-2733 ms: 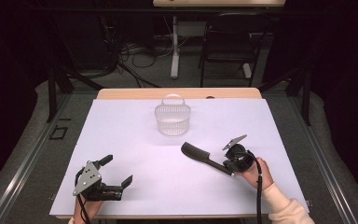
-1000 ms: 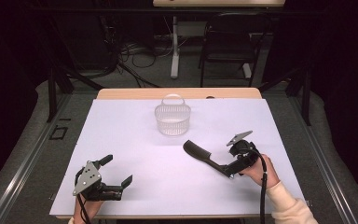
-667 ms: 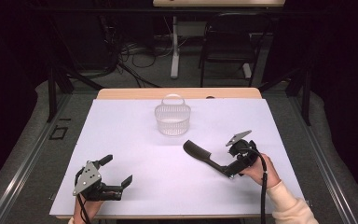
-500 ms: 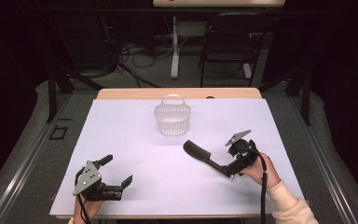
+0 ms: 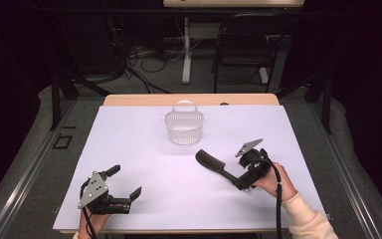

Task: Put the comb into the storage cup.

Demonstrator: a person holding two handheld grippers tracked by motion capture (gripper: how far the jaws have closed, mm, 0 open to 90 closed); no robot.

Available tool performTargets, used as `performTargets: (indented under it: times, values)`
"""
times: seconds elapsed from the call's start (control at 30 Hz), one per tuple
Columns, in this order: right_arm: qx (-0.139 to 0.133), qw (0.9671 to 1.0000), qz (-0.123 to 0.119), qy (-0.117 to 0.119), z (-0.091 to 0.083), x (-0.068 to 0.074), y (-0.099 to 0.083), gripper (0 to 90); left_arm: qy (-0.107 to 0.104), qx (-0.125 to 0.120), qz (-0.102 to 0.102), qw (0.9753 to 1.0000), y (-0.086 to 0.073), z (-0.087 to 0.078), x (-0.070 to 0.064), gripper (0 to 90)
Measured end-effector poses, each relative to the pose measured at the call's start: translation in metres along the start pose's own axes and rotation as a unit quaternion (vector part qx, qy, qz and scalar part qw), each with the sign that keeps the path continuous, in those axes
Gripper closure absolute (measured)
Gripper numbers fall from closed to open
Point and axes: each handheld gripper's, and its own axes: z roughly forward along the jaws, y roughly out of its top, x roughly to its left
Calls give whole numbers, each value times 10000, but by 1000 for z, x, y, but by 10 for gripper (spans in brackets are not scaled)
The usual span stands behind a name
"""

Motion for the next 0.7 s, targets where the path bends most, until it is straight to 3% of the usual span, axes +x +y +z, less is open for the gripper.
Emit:
performTargets:
  times: [0.7]
  values:
    - [115,9995,-190,214,6,12,11,0,-1,6,8,10000,0,0,-1,0]
